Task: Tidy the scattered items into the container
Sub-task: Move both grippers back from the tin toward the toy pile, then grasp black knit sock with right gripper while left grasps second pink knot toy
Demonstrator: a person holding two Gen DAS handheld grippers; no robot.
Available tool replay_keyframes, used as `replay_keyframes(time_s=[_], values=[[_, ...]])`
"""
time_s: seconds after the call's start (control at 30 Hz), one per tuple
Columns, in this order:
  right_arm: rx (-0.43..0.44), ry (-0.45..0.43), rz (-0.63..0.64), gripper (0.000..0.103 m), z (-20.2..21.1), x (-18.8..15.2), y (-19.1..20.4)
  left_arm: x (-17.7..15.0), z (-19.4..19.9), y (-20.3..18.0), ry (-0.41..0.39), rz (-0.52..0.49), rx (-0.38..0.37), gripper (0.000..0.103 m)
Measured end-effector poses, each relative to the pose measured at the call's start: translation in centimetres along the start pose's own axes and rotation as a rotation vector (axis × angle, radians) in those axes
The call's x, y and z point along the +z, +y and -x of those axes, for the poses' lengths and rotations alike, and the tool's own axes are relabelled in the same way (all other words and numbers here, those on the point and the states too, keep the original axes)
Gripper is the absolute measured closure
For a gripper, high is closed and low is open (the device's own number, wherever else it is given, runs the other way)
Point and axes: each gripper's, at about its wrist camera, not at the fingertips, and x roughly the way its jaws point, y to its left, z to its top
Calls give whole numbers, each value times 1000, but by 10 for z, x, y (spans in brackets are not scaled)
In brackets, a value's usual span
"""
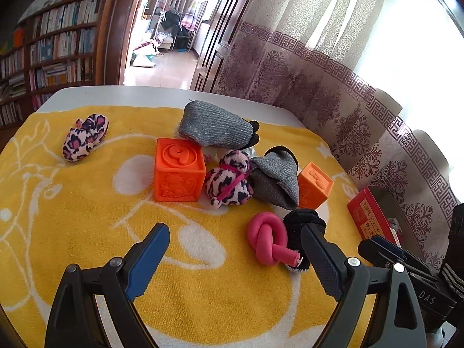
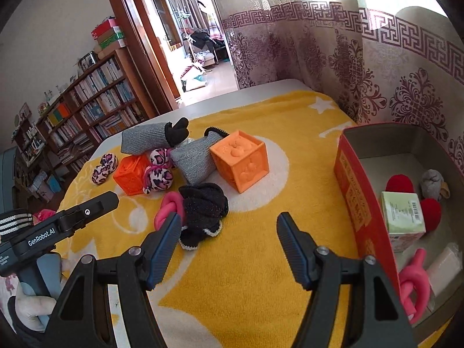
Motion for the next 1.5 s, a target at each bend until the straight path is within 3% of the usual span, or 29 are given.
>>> replay_keyframes(time_s=[0.3, 0.4, 0.53, 0.63, 0.77, 1.2, 1.5], values=[[19, 84, 23, 31, -41, 12, 17, -2, -2, 7, 11, 19, 14, 9], [17, 105, 26, 31, -53, 11, 20, -3, -4, 8, 20, 21, 15, 0], [-3, 132, 21, 31, -71, 9, 19, -3, -6, 10, 27, 28, 18, 1], [-1, 141, 18, 45, -79, 7, 16, -4, -7, 13, 31, 39, 24, 1], [-7, 117, 51, 56, -73, 6, 19, -5, -12, 15, 41, 45, 31, 1], [-112, -19, -54, 57, -37, 13, -12, -19, -36, -13, 110, -46, 36, 1], [-91, -100, -109, 57, -16, 17, -23, -21, -60, -53, 146, -178, 106, 1]])
